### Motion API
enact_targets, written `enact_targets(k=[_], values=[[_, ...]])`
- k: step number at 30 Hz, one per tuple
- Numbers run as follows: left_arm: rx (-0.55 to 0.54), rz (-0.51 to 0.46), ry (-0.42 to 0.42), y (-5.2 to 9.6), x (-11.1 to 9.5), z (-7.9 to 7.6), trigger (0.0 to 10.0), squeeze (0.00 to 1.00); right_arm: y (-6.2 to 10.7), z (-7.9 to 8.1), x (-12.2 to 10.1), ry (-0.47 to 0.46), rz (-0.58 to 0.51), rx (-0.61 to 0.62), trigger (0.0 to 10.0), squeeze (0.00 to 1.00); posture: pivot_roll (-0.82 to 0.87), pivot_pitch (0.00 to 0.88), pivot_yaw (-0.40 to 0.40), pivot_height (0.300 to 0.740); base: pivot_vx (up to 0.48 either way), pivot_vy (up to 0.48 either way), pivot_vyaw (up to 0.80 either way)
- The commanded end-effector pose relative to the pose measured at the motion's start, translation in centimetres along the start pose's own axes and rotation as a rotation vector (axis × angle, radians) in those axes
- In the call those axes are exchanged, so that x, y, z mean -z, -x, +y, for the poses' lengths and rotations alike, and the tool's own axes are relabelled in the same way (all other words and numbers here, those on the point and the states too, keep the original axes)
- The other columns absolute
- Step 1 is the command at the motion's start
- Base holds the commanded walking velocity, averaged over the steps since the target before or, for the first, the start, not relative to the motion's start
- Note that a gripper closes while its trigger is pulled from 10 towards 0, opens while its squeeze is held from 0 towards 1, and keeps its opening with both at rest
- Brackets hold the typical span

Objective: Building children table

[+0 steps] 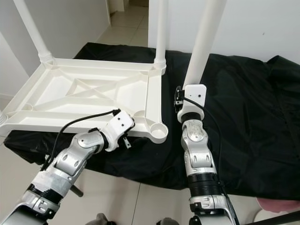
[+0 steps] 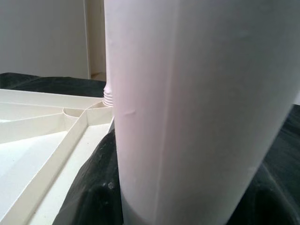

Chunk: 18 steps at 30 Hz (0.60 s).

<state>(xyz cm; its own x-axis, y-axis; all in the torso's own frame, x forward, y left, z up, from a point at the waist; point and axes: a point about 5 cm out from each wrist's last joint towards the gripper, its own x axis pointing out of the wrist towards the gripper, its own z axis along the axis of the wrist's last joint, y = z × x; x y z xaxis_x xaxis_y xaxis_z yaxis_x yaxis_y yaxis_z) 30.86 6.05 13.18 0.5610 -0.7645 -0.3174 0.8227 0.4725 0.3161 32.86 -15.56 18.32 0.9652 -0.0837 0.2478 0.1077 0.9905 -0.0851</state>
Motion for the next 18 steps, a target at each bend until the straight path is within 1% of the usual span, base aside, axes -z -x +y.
enact_targets(k=[1,4,5,7,8,10,11,13,14,16,18], values=[[0.025,0.020,-0.035,-0.1,0.2,0.1,10.0,0.00,-0.2,0.1,-0.4,0.010,-0.013,-0.001,10.0,0.00,-0.08,0.005,0.040,0.740,0.000,0.000,0.00],[0.040,0.026,-0.052,-0.2,0.3,0.2,10.0,0.00,-0.2,0.1,-0.5,0.010,-0.015,0.000,10.0,0.00,-0.08,0.005,0.047,0.740,0.000,0.000,0.00],[0.061,0.030,-0.061,-0.4,0.3,0.1,10.0,0.00,-0.2,0.0,-0.5,0.010,-0.016,0.006,10.0,0.00,-0.09,0.006,0.052,0.740,0.000,0.000,0.00],[0.104,0.029,-0.066,-0.8,0.2,-0.6,10.0,0.00,0.0,-0.2,-0.4,0.008,-0.014,0.020,10.0,0.00,-0.09,0.005,0.060,0.740,0.000,0.000,0.00],[0.104,0.029,-0.066,-0.8,0.2,-0.6,10.0,0.00,0.0,-0.2,-0.4,0.008,-0.014,0.020,10.0,0.00,-0.09,0.005,0.060,0.740,0.000,0.000,0.00],[0.134,0.026,-0.068,-1.2,0.1,-1.2,10.0,0.00,0.0,-0.2,-0.4,0.007,-0.012,0.025,10.0,0.00,-0.09,0.006,0.061,0.740,0.000,0.000,0.00],[0.134,0.026,-0.068,-1.2,0.1,-1.2,10.0,0.00,0.0,-0.2,-0.4,0.007,-0.012,0.025,10.0,0.00,-0.09,0.006,0.061,0.740,0.000,0.000,0.00],[0.179,0.013,-0.071,-1.8,-0.1,-2.5,10.0,0.00,0.1,-0.2,-0.4,0.007,-0.013,0.024,10.0,0.00,-0.10,0.005,0.063,0.740,0.000,0.000,0.00],[0.179,0.013,-0.071,-1.8,-0.1,-2.5,10.0,0.00,0.1,-0.2,-0.4,0.007,-0.013,0.024,10.0,0.00,-0.10,0.005,0.063,0.740,0.000,0.000,0.00],[0.228,-0.008,-0.064,-2.5,-0.5,-4.2,10.0,0.00,0.0,-0.2,-0.5,0.007,-0.014,0.026,10.0,0.00,-0.10,0.003,0.066,0.740,0.000,0.000,0.00],[0.249,-0.018,-0.060,-3.0,-0.7,-5.1,10.0,0.00,0.0,-0.3,-0.5,0.008,-0.014,0.029,10.0,0.00,-0.10,0.003,0.066,0.740,0.000,0.000,0.00]])
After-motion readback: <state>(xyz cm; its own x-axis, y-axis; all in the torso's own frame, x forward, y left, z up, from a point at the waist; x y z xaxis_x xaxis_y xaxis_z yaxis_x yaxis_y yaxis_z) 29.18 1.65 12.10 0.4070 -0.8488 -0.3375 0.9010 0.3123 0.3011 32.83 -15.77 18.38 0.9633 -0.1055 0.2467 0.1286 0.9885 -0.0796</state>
